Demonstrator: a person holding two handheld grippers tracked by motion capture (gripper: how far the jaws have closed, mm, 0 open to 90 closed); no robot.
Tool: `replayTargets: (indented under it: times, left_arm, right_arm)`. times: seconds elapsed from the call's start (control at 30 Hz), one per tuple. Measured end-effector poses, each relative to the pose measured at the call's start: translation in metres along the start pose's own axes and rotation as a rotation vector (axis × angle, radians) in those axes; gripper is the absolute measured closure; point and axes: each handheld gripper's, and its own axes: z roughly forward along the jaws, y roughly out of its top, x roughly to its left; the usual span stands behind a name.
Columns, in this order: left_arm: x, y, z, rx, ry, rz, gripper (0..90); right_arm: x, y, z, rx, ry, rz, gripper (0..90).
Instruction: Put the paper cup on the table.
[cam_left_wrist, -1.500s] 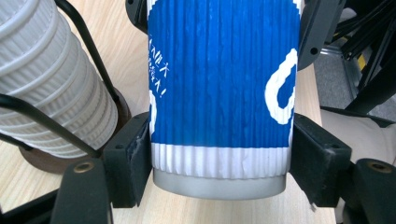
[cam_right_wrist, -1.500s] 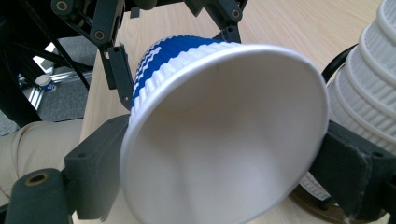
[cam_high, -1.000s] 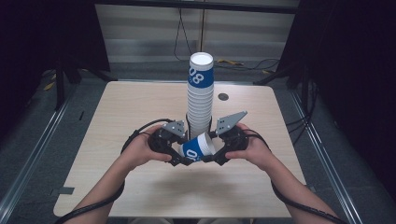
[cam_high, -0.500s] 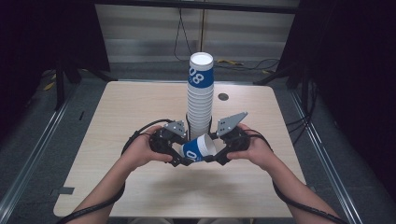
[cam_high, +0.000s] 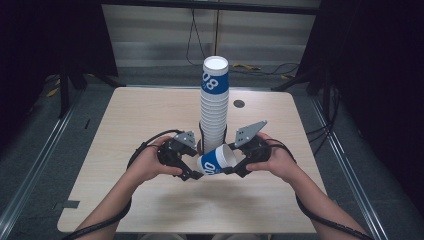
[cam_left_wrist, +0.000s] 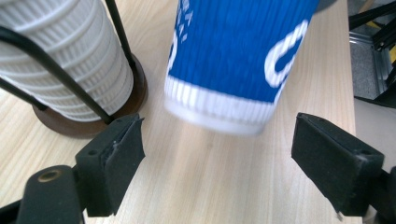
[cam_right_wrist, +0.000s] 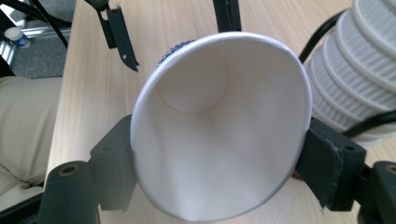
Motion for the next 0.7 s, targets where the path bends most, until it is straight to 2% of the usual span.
replayTargets:
  times: [0.27,0.57,0.6,0.7]
  left_arm:
    - [-0.002,-0.010,0.006,0.023,0.022,-0.018,15.2]
    - [-0.005,-0.030,0.013,0.050,0.038,-0.045,15.1]
    - [-0.004,-0.032,0.014,0.056,0.037,-0.040,15.2]
    - [-0.004,-0.040,0.017,0.051,0.024,-0.067,15.2]
  right_arm:
    - [0.000,-0.006,0.000,0.065,-0.007,-0.002,21.9]
    - [0.001,-0.008,0.005,0.184,-0.031,-0.033,21.3]
    - [0.001,-0.008,0.005,0.194,-0.029,-0.033,21.2]
    - [0.001,-0.009,0.006,0.229,-0.033,-0.046,21.0]
